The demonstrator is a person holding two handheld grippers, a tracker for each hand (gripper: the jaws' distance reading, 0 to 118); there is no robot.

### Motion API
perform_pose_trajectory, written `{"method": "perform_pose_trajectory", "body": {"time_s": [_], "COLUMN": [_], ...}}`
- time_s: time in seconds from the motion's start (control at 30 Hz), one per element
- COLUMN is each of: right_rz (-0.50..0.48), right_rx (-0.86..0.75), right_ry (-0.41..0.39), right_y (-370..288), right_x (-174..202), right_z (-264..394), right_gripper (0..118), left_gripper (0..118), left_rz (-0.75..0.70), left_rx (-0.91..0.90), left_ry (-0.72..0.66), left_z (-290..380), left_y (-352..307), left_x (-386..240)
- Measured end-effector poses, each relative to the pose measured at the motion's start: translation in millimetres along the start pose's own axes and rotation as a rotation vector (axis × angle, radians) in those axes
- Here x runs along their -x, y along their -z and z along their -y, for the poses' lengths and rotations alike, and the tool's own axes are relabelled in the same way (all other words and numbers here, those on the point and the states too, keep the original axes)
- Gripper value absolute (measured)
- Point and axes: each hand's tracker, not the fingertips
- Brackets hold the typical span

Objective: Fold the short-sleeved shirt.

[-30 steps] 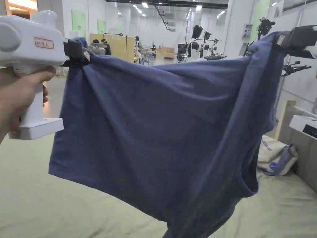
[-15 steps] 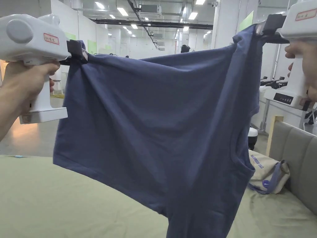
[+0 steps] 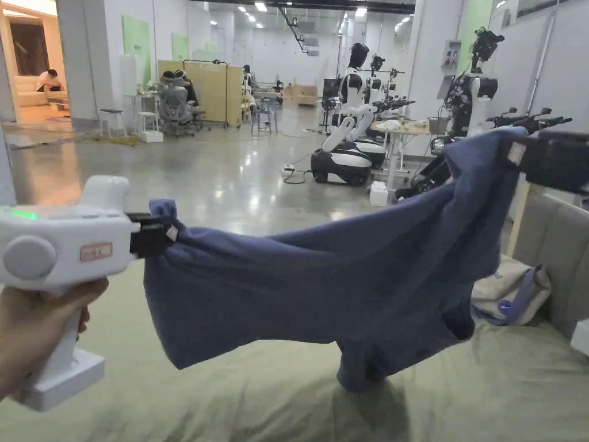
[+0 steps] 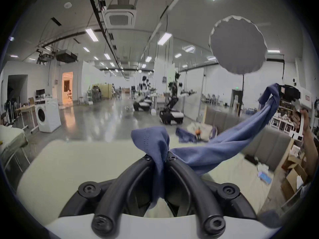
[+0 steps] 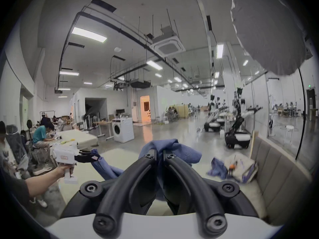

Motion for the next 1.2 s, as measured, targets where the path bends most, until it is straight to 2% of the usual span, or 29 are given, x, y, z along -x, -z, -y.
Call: {"method": "perform_pose_trajectory", "body": {"time_s": [0.07,0.1,0.17,0.23,0.27,0.37,0.47,0.57,0.73,0.77,0.8,0.83,0.87,0.9,0.93,1.0,1.03,1.1,1.13,1.17,1.2], "right_rz": [-0.013,-0.012,0.031,0.013,0.066,0.089,0.127,0.139,0.143,0.163,0.212,0.299,0.387,0.462,0.501,0.582,0.611,0.611,0.573,0.536,0.559], "right_rx": [0.061,0.105,0.188,0.281,0.313,0.416,0.482,0.518,0.529,0.535,0.537,0.532,0.494,0.446,0.279,0.129,0.059,-0.054,-0.101,-0.131,-0.117], "right_ry": [0.079,0.099,0.111,0.148,0.16,0.18,0.226,0.203,0.237,0.221,0.201,0.167,0.097,0.048,0.002,-0.028,-0.059,-0.098,-0.079,-0.069,-0.082], "right_y": [-27.3,-33.9,-54.3,-71.6,-81.9,-114.1,-144.8,-175.1,-208.2,-214.5,-216.0,-216.9,-220.9,-224.8,-240.1,-243.7,-242.3,-243.4,-245.2,-235.3,-231.5], "right_x": [9.8,7.8,19.3,24.4,30.6,39.6,53.2,69.8,86.7,90.6,91.5,94.3,99.7,109.3,121.1,141.2,154.8,175.1,183.4,181.3,186.8], "right_z": [66.8,95.8,157.9,211.2,235.7,285.5,310.5,316.8,314.1,313.4,313.7,313.4,310.9,304.8,294.6,261.9,254.3,235.7,229.4,224.6,222.0], "right_gripper": [7,7,7,7,7,7,7,7,7,7,8,16,67,116,117,116,116,114,110,76,18], "left_gripper": [9,9,9,9,9,10,10,11,11,14,28,74,118,118,118,118,118,118,118,109,79], "left_rz": [-0.028,-0.017,-0.046,-0.005,0.02,0.065,0.046,0.075,0.079,0.081,0.076,0.035,-0.028,-0.073,-0.141,-0.123,-0.203,-0.297,-0.323,-0.306,-0.274], "left_rx": [0.097,0.078,0.143,0.195,0.218,0.265,0.286,0.314,0.296,0.279,0.259,0.25,0.254,0.156,0.091,-0.03,-0.073,-0.195,-0.229,-0.256,-0.243], "left_ry": [-0.037,-0.033,-0.014,-0.051,-0.065,-0.112,-0.129,-0.196,-0.285,-0.323,-0.369,-0.419,-0.453,-0.484,-0.504,-0.433,-0.362,-0.298,-0.292,-0.291,-0.265], "left_z": [69.6,103.7,161.2,211.6,235.1,278.4,303.1,326.5,346.1,352.3,358.6,361.0,357.6,346.8,326.6,285.0,259.8,227.8,210.7,201.2,191.2], "left_y": [-19.0,-25.4,-37.9,-40.7,-47.5,-64.9,-85.7,-105.0,-134.4,-139.4,-144.0,-152.4,-165.1,-197.1,-219.9,-255.5,-281.0,-318.7,-330.9,-339.6,-347.0], "left_x": [-16.7,-21.0,-34.2,-31.0,-33.7,-35.5,-36.4,-30.6,-26.7,-25.1,-23.2,-24.5,-28.4,-29.6,-38.4,-54.9,-67.9,-94.2,-114.4,-126.3,-137.2]}}
